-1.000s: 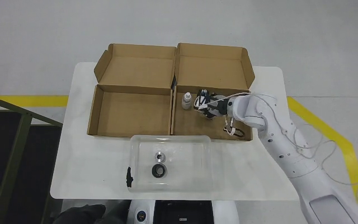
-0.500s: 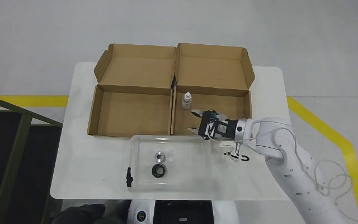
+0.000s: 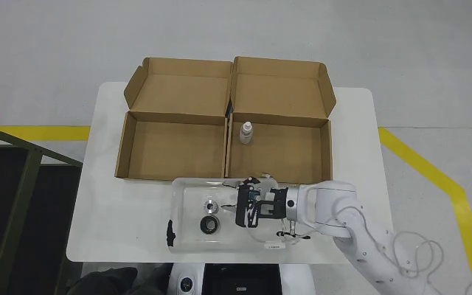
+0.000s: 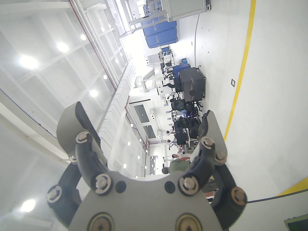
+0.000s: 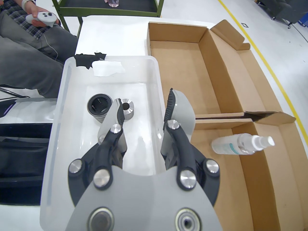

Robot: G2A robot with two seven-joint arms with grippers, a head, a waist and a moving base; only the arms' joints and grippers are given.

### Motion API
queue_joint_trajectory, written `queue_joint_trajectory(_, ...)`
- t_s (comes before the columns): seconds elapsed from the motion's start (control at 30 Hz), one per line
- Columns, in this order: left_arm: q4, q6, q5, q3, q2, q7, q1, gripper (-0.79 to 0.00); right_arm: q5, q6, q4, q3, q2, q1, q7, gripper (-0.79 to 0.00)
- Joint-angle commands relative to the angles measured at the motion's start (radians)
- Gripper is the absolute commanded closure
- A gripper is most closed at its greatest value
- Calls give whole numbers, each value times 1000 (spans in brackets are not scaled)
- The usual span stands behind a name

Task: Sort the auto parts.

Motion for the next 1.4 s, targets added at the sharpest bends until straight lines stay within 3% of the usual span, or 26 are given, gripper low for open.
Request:
queue_joint_trajectory(0.0, 0, 0, 0, 0, 0, 0, 0, -785, -13, 4, 16, -32, -6, 13, -2, -332)
queue_joint_trajectory(0.53, 0, 0, 0, 0, 0, 0, 0, -785, -111, 51, 120, -177, -44, 106, 19, -332)
queue_joint_trajectory(1.37, 0, 0, 0, 0, 0, 0, 0, -785, -155, 83, 264, -280, -91, 173, 65, -317)
